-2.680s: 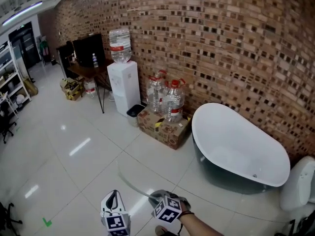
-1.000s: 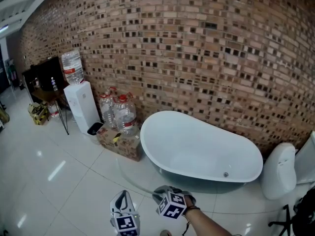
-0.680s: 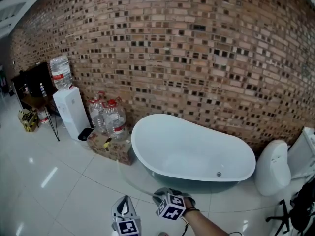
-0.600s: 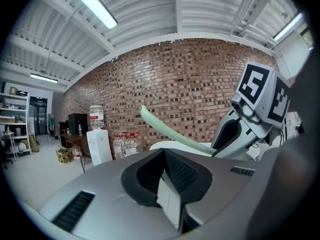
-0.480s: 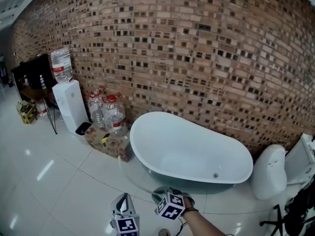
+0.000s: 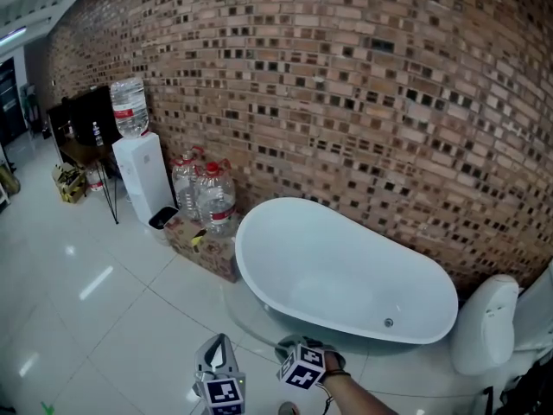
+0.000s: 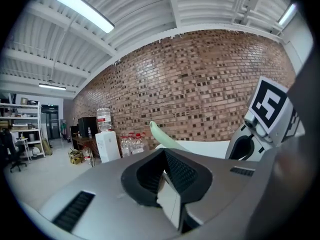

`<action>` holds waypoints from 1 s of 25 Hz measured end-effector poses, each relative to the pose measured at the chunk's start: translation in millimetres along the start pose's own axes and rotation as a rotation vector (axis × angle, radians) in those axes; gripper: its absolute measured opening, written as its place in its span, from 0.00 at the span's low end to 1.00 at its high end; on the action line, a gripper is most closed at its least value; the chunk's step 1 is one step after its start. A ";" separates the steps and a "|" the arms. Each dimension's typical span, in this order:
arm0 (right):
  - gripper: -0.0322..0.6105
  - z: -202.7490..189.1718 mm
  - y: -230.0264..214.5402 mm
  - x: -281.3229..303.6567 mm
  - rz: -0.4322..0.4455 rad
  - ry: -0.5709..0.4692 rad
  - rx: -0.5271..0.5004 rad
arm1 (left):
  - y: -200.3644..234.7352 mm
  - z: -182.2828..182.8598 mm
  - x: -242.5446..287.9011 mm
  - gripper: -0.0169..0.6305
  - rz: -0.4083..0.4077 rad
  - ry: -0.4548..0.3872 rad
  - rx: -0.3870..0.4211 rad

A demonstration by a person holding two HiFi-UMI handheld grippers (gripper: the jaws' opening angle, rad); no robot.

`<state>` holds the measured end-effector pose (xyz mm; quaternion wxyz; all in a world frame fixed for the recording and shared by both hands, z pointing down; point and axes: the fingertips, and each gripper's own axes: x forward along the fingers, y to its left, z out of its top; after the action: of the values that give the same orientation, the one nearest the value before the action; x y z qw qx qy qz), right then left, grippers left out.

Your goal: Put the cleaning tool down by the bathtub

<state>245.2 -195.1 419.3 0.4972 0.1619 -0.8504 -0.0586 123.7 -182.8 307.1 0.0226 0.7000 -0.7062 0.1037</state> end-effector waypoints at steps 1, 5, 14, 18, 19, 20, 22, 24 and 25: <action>0.15 -8.1 -6.5 1.7 -0.001 0.008 0.000 | -5.3 -0.4 3.6 0.03 0.007 0.000 -0.005; 0.15 -27.1 -16.2 9.5 0.011 0.035 0.028 | -17.0 -8.3 10.3 0.03 -0.002 0.023 0.002; 0.15 -41.2 -42.7 36.1 -0.013 0.104 0.025 | -36.9 -48.6 42.7 0.03 -0.083 0.080 0.013; 0.15 -59.9 -47.9 68.5 0.017 0.145 -0.018 | -43.8 -68.4 54.8 0.03 -0.058 0.082 -0.009; 0.15 -66.2 -49.3 77.5 0.026 0.156 -0.027 | -47.4 -75.6 60.2 0.03 -0.054 0.083 -0.013; 0.15 -73.3 -50.8 87.3 0.036 0.166 -0.035 | -51.5 -83.2 66.6 0.03 -0.050 0.086 -0.021; 0.15 -89.9 -53.9 110.7 0.054 0.186 -0.045 | -59.3 -102.6 81.1 0.03 -0.044 0.101 -0.041; 0.15 -108.2 -55.1 140.1 0.068 0.208 -0.044 | -63.8 -127.3 95.7 0.03 -0.036 0.121 -0.057; 0.15 -118.3 -55.5 156.9 0.071 0.220 -0.045 | -65.2 -141.1 103.6 0.03 -0.031 0.125 -0.064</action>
<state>288.5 -292.3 593.5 0.5927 0.1258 -0.7944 -0.0417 170.6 -259.5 470.8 0.0905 0.7019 -0.6955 0.1243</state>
